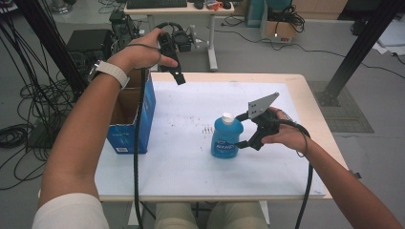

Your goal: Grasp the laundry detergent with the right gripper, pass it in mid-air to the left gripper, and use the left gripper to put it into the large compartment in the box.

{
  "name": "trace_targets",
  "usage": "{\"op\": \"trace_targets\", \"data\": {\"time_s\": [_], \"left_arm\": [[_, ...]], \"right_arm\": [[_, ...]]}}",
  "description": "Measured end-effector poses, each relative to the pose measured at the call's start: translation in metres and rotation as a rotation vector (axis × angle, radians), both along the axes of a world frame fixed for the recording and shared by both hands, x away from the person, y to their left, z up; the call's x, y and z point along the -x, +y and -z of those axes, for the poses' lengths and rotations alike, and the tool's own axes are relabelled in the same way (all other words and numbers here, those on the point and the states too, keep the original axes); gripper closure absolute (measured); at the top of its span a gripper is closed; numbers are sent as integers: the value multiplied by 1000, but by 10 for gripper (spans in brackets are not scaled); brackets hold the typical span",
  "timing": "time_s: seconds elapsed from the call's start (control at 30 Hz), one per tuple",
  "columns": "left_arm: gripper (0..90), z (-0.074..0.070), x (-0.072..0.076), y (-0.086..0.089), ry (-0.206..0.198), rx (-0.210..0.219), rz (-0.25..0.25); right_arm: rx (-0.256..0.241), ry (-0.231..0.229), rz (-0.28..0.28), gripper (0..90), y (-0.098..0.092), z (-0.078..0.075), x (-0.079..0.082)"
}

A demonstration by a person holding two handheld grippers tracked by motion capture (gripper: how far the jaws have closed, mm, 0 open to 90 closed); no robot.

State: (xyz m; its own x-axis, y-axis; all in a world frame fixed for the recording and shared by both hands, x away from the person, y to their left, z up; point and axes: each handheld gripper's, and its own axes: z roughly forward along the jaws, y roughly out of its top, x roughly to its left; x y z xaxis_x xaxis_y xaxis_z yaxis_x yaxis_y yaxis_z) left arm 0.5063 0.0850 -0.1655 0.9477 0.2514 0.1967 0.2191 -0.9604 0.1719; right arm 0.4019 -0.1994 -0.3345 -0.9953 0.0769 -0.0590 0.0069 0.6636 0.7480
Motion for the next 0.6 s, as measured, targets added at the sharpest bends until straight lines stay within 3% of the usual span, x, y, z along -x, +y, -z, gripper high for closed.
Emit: {"op": "trace_targets", "data": {"time_s": [0.53, 0.6], "left_arm": [[113, 0, 0, 1, -3, 3, -1], [113, 0, 0, 1, -1, 1, 0]], "right_arm": [[17, 26, 21, 47, 0, -1, 2], [-6, -8, -4, 49, 0, 0, -1]]}}
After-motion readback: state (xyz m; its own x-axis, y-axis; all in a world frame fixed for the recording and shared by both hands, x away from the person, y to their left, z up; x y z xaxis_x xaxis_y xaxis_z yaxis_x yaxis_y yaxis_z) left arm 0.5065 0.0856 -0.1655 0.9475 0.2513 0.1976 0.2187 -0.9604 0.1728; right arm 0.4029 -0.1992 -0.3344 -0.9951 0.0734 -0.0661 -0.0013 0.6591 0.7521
